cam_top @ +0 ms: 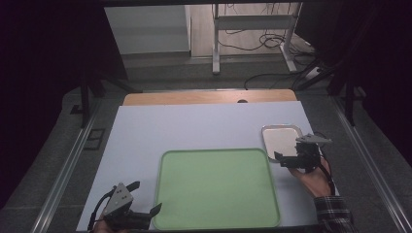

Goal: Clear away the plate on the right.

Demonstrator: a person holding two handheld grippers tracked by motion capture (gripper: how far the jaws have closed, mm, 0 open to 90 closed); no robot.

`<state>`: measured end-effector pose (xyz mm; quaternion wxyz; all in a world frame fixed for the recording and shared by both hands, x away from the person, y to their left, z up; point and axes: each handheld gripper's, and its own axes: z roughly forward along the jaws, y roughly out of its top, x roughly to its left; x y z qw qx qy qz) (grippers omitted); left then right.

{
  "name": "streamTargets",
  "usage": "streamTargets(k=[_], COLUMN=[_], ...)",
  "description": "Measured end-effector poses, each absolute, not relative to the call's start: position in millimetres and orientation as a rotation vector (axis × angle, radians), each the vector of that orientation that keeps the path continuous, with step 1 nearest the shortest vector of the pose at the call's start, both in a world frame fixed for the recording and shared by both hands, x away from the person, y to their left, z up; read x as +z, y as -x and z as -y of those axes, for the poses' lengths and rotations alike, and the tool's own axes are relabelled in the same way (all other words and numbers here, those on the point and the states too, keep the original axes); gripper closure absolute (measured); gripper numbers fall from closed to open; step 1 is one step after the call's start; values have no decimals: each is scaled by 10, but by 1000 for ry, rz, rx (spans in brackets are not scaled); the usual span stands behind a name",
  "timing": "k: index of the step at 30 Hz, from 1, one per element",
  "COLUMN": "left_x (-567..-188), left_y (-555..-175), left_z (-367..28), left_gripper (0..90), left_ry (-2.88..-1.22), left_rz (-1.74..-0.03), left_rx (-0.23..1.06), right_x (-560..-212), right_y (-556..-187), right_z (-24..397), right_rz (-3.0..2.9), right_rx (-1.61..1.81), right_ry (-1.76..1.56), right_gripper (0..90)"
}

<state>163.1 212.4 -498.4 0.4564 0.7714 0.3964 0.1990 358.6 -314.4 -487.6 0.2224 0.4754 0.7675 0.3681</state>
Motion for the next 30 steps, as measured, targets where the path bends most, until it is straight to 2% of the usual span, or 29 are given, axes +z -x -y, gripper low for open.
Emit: streamTargets(k=[12, 22, 30], left_x=[-4986, -4987, -4988], left_y=[-1633, -1636, -1637], left_z=[-2122, -2123, -2122], left_gripper=[1, 2, 3], left_ry=[-1905, -1906, -1908], left_rz=[-978, -980, -980], left_rx=[491, 487, 486], right_x=[-4832, -4811, -4809], right_y=[-3849, -4017, -4134], right_z=[3375, 3563, 3675], right_rz=[-2078, -2051, -2024], right_rx=[936, 922, 885], right_ry=[-1420, -1482, -1512], right_gripper=[194, 273, 391])
